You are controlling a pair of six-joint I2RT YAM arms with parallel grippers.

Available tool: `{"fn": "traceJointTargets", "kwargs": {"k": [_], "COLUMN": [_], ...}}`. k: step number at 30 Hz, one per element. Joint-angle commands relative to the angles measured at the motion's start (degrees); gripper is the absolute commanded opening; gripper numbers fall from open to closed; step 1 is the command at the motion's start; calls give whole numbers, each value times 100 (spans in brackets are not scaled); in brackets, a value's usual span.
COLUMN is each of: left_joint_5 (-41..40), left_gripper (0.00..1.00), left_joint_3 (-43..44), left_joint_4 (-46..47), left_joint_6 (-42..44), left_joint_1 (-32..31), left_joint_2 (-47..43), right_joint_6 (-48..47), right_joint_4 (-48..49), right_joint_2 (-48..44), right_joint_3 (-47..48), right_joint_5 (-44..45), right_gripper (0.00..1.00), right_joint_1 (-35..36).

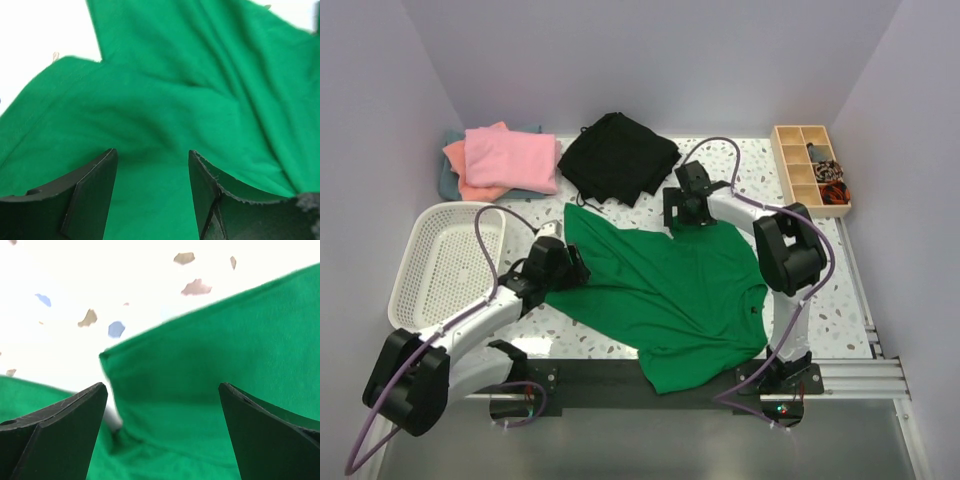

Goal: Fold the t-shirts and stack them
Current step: Flatten out the tshirt

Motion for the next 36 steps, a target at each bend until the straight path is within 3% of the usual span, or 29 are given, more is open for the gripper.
{"fn": "traceJointTargets", "kwargs": {"k": [1, 11, 13, 15, 20, 30, 36], "left_joint_5": [-176, -395, -517, -536, -387, -667, -764], "left_gripper": [64, 64, 74, 79, 80, 82, 82], "left_joint_3": [-104, -560, -552, -465, -630, -455, -535], "left_joint_4": [-87, -412, -474, -570, -712, -1379, -2194], "left_joint_6": [-309, -914, -880, -1029, -1582, -2698, -3779], "left_joint_1": [-48, -451, -741, -803, -1146, -2533, -3412], "left_joint_2": [237, 800, 704, 669, 923, 1143, 678], "right_joint_6": [23, 94, 68, 50, 41, -169, -556], "right_joint_4": [-206, -408, -461, -575, -865, -1130, -1305], "right_joint_2": [353, 933, 1091, 1338, 1733, 2235, 2306], "right_joint_3": [405, 748, 984, 1292, 1846, 2831, 3316], "right_joint_5": [-268, -497, -567, -646, -559, -699, -1120], "right_gripper": [99, 99, 99, 99, 99, 99, 99], "right_joint_1": [-211, -791, -958, -1124, -1380, -1916, -1978]}}
